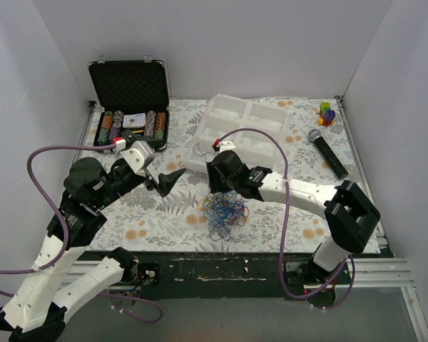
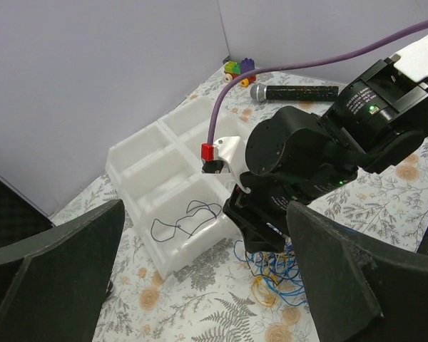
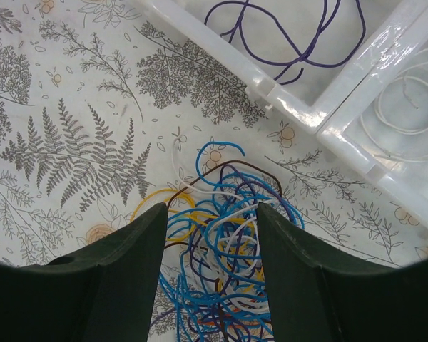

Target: Untangle the cables

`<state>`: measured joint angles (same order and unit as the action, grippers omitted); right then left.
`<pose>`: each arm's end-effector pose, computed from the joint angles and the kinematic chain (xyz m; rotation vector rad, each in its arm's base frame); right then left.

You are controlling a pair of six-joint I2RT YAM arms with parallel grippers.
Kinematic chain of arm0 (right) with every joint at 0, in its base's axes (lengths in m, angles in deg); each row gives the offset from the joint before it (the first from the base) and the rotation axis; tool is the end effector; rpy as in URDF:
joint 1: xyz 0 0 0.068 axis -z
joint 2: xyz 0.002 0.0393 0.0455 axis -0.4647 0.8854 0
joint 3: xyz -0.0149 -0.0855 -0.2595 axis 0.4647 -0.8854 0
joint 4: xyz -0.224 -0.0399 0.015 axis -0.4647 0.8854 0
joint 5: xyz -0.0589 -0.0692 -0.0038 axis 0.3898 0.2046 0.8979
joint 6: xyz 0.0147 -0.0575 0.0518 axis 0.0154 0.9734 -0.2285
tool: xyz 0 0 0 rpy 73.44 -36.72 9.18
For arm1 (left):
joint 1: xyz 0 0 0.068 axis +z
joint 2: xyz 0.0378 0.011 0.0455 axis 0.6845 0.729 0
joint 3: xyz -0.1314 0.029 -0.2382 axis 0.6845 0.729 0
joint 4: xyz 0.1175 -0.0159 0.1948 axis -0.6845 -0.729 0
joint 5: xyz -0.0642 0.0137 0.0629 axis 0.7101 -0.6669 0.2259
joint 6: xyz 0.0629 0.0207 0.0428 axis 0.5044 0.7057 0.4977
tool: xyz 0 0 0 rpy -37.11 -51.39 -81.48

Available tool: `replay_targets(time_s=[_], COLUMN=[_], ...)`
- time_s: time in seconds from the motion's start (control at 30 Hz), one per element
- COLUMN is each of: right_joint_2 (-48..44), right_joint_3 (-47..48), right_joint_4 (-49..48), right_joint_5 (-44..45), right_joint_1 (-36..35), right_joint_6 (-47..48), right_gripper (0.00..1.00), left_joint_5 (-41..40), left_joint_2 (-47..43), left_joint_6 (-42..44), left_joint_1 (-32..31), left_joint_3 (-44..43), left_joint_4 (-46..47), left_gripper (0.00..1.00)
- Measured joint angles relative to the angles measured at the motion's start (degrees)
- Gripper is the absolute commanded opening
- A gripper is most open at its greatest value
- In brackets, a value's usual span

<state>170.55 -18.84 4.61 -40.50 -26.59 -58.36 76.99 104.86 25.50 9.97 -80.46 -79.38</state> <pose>0.2197 0.2693 0.2390 -0.3299 2.2401 0.4267 0.0943 -0.0864 0.4221 0.3922 1.6314 -1.0075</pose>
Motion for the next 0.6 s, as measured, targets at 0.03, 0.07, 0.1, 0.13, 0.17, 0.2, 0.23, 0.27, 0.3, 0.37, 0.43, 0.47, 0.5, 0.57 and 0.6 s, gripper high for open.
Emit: replay_targets(time_s=[0.03, 0.07, 0.1, 0.13, 0.17, 0.2, 0.23, 0.27, 0.3, 0.37, 0.43, 0.47, 0.5, 0.57, 0.6], right_joint_2=[0.0, 0.0, 0.0, 0.0, 0.0, 0.0, 0.0, 0.0, 0.1, 0.3, 0.7, 1.1, 1.4, 2.2, 2.7], right_joint_3=[0.0, 0.0, 0.0, 0.0, 0.0, 0.0, 0.0, 0.0, 0.0, 0.0, 0.0, 0.0, 0.0, 0.0, 0.1], right_joint_4=[0.2, 0.5, 0.9, 1.2, 1.4, 1.6, 1.6, 1.6, 1.6, 1.6, 1.5, 1.5, 1.4, 1.2, 1.0], right_joint_5=[0.1, 0.1, 0.1, 0.0, 0.0, 0.0, 0.0, 0.0, 0.0, 0.0, 0.2, 0.5, 0.7, 1.2, 1.4], right_joint_1=[-0.2, -0.4, -0.6, -0.8, -1.0, -1.1, -1.2, -1.3, -1.4, -1.6, -1.7, -1.7, -1.7, -1.7, -1.7], right_joint_6=[-0.3, -0.7, -1.0, -1.3, -1.6, -2.0, -2.3, -2.5, -2.7, -3.2, -3.7, -3.7, -3.8, -3.8, -3.8], right_gripper=[0.61, 0.60, 0.60, 0.60, 0.60, 0.59, 0.58, 0.56, 0.55, 0.54, 0.51, 0.50, 0.47, 0.42, 0.37], left_joint_5=[0.0, 0.0, 0.0, 0.0, 0.0, 0.0, 0.0, 0.0, 0.0, 0.0, 0.0, 0.0, 0.0, 0.0, 0.0], left_joint_2=[-0.2, -0.3, -0.4, -0.4, -0.4, -0.5, -0.5, -0.5, -0.5, -0.5, -0.5, -0.5, -0.5, -0.5, -0.5], left_joint_6=[0.1, 0.1, 0.1, 0.1, 0.1, 0.1, 0.1, 0.1, 0.1, 0.1, 0.1, 0.1, 0.1, 0.1, 0.1], left_joint_1=[0.0, 0.0, 0.0, 0.0, 0.0, 0.0, 0.0, 0.0, 0.0, 0.0, 0.0, 0.0, 0.0, 0.0, 0.0], left_joint_3=[0.2, 0.5, 0.8, 1.0, 1.2, 1.4, 1.4, 1.4, 1.5, 1.5, 1.5, 1.5, 1.5, 1.5, 1.5], left_joint_4=[0.0, 0.0, 0.0, 0.0, 0.0, 0.0, -0.1, 0.0, 0.0, 0.0, 0.0, 0.0, 0.0, 0.0, 0.0], left_gripper=[0.98, 0.98, 0.98, 0.98, 0.98, 0.98, 0.98, 0.98, 0.98, 0.98, 0.98, 0.98, 0.98, 0.98, 0.98])
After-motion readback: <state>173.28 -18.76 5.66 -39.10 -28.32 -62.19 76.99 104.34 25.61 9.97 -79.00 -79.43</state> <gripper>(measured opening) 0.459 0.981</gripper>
